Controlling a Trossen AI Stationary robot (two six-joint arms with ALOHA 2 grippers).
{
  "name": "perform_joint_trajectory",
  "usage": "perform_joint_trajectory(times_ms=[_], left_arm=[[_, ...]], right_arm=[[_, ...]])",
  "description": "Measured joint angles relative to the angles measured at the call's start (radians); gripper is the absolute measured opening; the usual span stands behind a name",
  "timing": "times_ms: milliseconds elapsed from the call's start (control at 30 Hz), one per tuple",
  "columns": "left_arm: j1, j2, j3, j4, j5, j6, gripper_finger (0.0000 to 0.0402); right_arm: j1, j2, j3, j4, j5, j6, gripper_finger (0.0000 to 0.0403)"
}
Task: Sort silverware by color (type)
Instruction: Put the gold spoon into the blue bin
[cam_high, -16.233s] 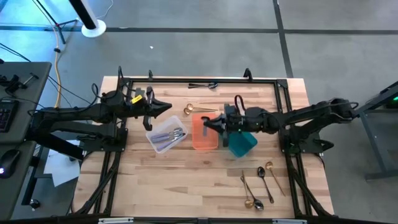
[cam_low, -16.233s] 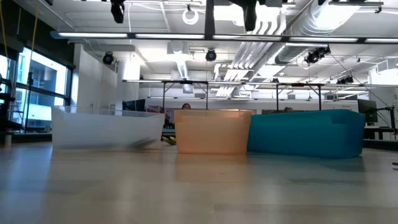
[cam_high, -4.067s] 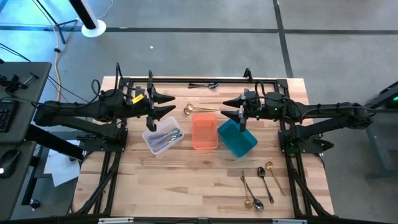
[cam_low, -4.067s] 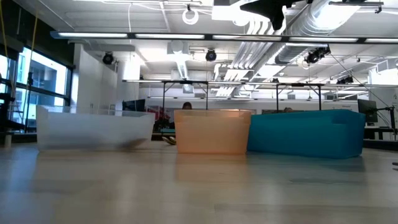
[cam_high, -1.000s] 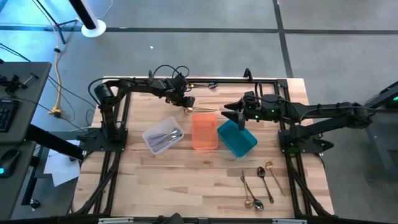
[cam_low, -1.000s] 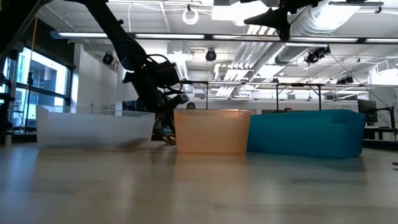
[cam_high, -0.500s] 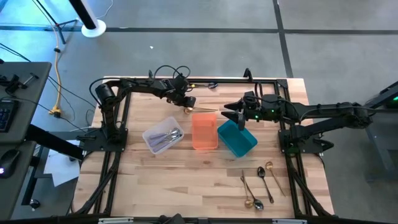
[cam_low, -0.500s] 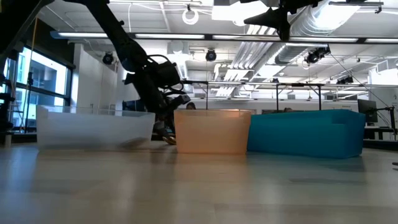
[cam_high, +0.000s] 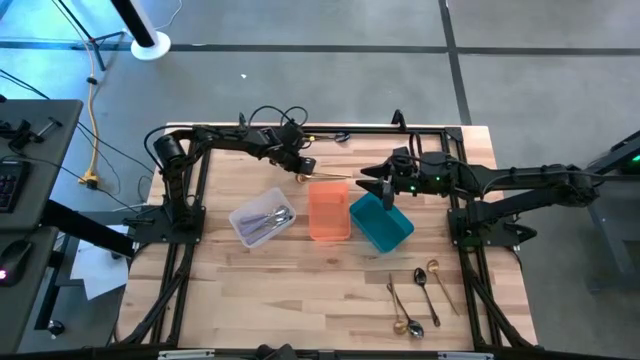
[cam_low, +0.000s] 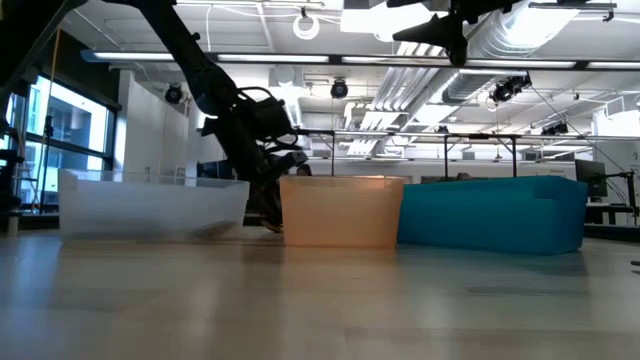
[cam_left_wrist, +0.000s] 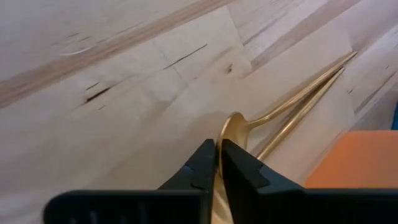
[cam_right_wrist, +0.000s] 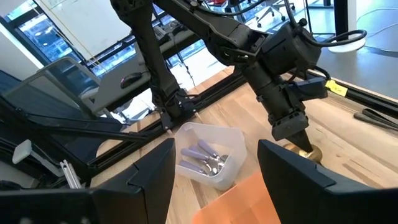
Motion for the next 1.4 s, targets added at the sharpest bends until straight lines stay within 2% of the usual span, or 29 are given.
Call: perform_joint_trajectory(times_ms=[633, 867, 1033, 1233, 1400], left_arm=[[0.008, -0.001, 0.0, 0.049, -0.003, 0.014, 0.0001], [0.039, -0.05, 0.0, 0.106, -0.002, 0.008, 0.0001], [0.073, -0.13, 0.0, 0.111, 0.0, 0.041, 0.0001], [0.102, -0.293, 0.0, 0.111, -0.009, 0.156, 0.0], [0.082, -0.454, 0.0, 0.103, -0.074, 0.253, 0.0]], right_arm=[[0.0, 0.0, 0.0, -0.015, 0.0, 0.0, 0.0212], [0.0, 0.0, 0.0, -0.015, -0.018, 0.008, 0.0212], [0.0, 0.0, 0.0, -0.014, -0.02, 0.008, 0.0212], [0.0, 0.0, 0.0, -0.008, -0.021, 0.003, 0.0212], [0.0, 0.0, 0.0, 0.002, -0.02, 0.001, 0.0212]])
